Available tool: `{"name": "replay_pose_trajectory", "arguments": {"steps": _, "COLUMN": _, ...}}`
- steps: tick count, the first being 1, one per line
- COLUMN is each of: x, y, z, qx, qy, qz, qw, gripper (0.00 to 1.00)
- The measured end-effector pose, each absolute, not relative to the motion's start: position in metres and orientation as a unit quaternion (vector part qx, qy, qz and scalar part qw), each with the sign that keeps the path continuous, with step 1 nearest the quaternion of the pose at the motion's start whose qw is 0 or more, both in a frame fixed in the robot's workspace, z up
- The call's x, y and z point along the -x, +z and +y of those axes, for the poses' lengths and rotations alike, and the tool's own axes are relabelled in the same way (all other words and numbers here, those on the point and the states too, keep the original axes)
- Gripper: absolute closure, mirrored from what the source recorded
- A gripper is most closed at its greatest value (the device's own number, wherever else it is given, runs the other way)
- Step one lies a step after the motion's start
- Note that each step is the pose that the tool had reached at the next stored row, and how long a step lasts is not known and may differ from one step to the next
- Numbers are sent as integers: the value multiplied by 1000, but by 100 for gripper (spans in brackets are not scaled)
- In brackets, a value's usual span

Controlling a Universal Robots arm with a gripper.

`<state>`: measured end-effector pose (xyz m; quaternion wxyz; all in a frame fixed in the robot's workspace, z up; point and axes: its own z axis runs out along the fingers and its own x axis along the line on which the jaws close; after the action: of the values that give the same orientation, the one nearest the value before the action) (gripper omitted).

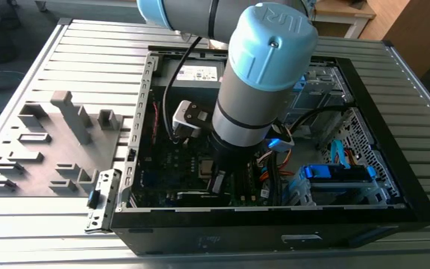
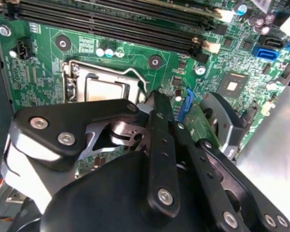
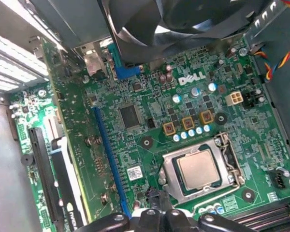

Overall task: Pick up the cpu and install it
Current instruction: 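Install the first cpu locking lever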

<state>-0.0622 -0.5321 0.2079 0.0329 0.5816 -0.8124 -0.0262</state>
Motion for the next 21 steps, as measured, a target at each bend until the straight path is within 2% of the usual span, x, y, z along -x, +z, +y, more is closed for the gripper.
{"name": "replay_pose_trajectory", "arguments": {"steps": 21, "x": 63, "y": 196, "z": -535, "qx": -573, "qy": -26, "qz": -819, "qw": 33, "gripper": 89}}
